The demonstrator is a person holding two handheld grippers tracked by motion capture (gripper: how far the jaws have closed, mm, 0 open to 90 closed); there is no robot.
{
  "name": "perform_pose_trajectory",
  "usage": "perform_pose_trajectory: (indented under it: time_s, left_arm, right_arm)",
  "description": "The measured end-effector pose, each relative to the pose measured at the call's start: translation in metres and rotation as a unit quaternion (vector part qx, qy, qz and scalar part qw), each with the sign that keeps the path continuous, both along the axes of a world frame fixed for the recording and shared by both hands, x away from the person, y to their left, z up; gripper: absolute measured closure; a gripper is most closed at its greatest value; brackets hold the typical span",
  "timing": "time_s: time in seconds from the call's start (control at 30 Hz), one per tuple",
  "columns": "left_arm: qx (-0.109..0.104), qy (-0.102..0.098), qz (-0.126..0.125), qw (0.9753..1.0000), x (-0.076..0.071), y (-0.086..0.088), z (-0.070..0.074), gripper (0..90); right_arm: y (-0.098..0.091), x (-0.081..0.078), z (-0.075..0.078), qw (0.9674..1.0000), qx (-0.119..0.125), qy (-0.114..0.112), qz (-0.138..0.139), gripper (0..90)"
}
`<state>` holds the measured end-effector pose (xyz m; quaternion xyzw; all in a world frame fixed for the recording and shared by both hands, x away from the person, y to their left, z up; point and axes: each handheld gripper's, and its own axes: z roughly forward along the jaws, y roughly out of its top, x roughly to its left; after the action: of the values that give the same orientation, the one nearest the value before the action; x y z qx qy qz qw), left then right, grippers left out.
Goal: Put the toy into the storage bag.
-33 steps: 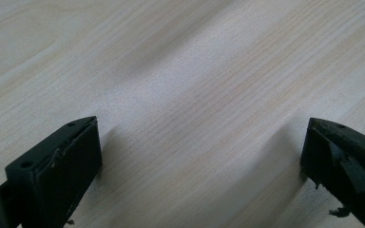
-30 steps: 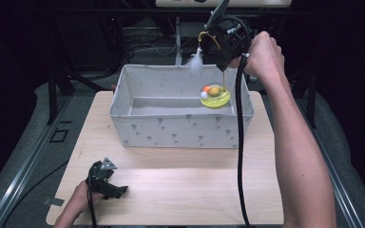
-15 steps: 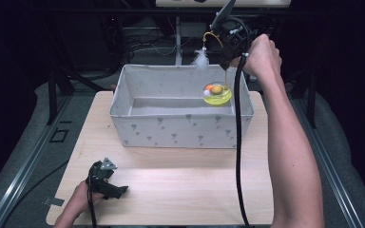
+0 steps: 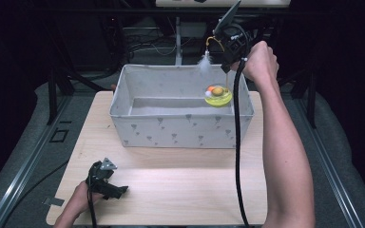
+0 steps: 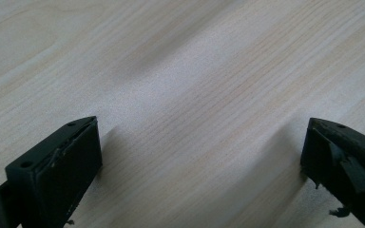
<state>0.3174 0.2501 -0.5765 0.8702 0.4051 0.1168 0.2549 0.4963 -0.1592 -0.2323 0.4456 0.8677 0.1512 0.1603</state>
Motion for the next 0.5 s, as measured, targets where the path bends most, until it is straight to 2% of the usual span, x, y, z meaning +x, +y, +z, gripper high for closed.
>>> perform_pose_trajectory:
  time_s: [0.5]
  left_arm:
    - [0.0, 0.001, 0.0, 1.0, 0.0, 0.0, 0.0, 0.0]
  right_arm:
    - [-0.008, 0.014, -0.029, 0.9998, 0.002, 0.01, -0.018, 87.8]
